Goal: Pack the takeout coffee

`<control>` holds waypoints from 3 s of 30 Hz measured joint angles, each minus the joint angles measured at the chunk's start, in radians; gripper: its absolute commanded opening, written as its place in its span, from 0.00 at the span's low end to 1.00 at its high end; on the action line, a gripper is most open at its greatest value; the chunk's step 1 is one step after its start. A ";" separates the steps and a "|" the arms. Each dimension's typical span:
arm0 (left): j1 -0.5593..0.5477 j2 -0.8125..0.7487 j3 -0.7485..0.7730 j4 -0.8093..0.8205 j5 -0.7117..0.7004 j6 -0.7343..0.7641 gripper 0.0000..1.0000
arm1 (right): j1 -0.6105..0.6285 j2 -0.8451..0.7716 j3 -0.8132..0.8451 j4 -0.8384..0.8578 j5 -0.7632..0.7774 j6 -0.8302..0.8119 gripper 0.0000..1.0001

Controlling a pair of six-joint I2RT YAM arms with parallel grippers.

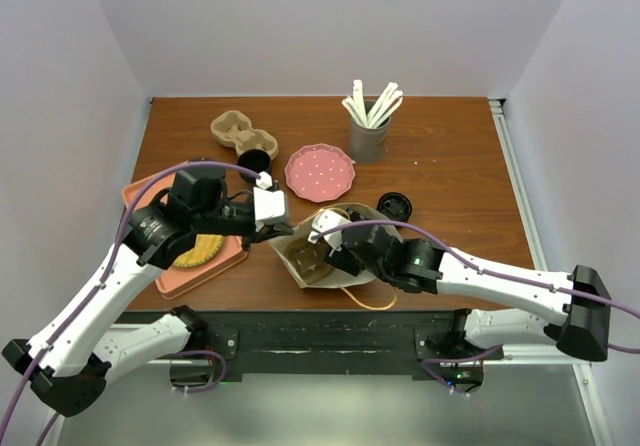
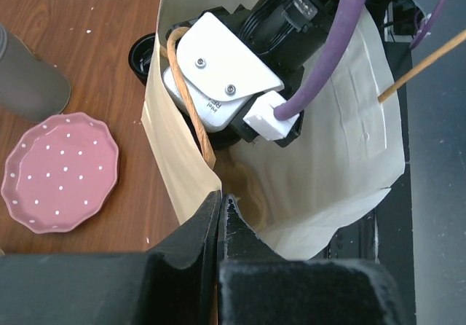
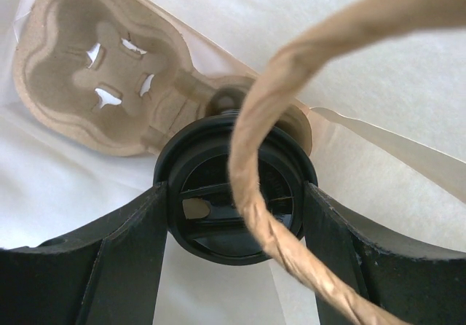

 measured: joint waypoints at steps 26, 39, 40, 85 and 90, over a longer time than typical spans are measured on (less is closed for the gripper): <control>-0.111 0.036 0.005 0.008 -0.132 0.140 0.25 | -0.011 -0.019 -0.055 -0.005 -0.050 0.063 0.48; -0.118 0.009 0.071 0.097 -0.424 -0.275 0.59 | -0.012 0.011 -0.041 -0.008 -0.067 0.061 0.47; -0.118 0.008 0.097 0.085 -0.450 -0.334 0.59 | -0.012 0.014 -0.040 -0.008 -0.068 0.062 0.47; -0.125 0.253 0.390 -0.413 -0.494 -1.258 0.38 | -0.012 -0.005 -0.037 -0.023 -0.036 0.154 0.47; -0.125 0.266 0.370 -0.345 -0.509 -1.131 0.25 | -0.012 -0.023 -0.037 -0.031 -0.036 0.173 0.47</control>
